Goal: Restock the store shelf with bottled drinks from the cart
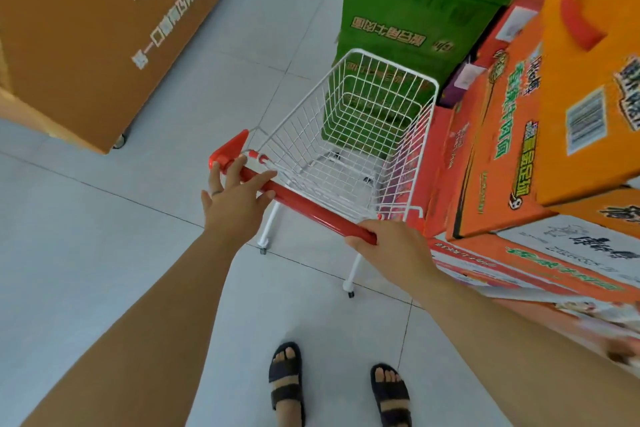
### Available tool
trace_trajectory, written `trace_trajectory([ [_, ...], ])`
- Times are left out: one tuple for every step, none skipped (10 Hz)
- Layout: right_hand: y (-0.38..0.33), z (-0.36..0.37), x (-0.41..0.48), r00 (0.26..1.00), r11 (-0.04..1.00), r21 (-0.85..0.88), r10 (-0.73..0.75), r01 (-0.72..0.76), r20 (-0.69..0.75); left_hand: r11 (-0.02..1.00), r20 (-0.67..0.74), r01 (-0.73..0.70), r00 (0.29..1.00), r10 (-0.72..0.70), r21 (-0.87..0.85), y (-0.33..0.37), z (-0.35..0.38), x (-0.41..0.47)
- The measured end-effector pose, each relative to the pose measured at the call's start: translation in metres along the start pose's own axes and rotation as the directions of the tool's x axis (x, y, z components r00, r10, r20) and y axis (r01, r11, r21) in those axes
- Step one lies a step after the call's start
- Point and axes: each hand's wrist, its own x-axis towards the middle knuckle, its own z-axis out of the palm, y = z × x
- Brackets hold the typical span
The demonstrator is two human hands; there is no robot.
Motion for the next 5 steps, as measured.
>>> trace_trajectory([
  [-0.002, -0.001, 0.009, 0.999, 1.000, -0.005, 0.027, -0.027, -0.029, 0.999, -0.009, -0.036, 0.999, 0.036, 0.015, -0.004, -0.004, 0.013],
  [-0.002, -0.002, 0.012, 0.999, 0.999, -0.019, 0.034, -0.034, -0.026, 0.995, -0.020, -0.085, 0.996, 0.086, 0.061, -0.009, -0.003, 0.016],
  [0.001, -0.005, 0.013, 0.999, 0.999, -0.031, 0.036, -0.037, -0.026, 0.990, -0.050, -0.120, 0.991, 0.124, 0.078, -0.009, 0.001, 0.018],
  [-0.001, -0.009, 0.013, 0.996, 0.997, -0.009, 0.078, -0.077, 0.052, 0.996, -0.021, -0.081, 0.996, 0.082, 0.033, -0.002, 0.001, 0.015],
  [-0.012, -0.018, 0.014, 0.980, 0.991, -0.033, 0.132, -0.129, 0.148, 0.999, 0.088, -0.042, 0.995, 0.040, 0.018, 0.006, -0.007, 0.013],
])
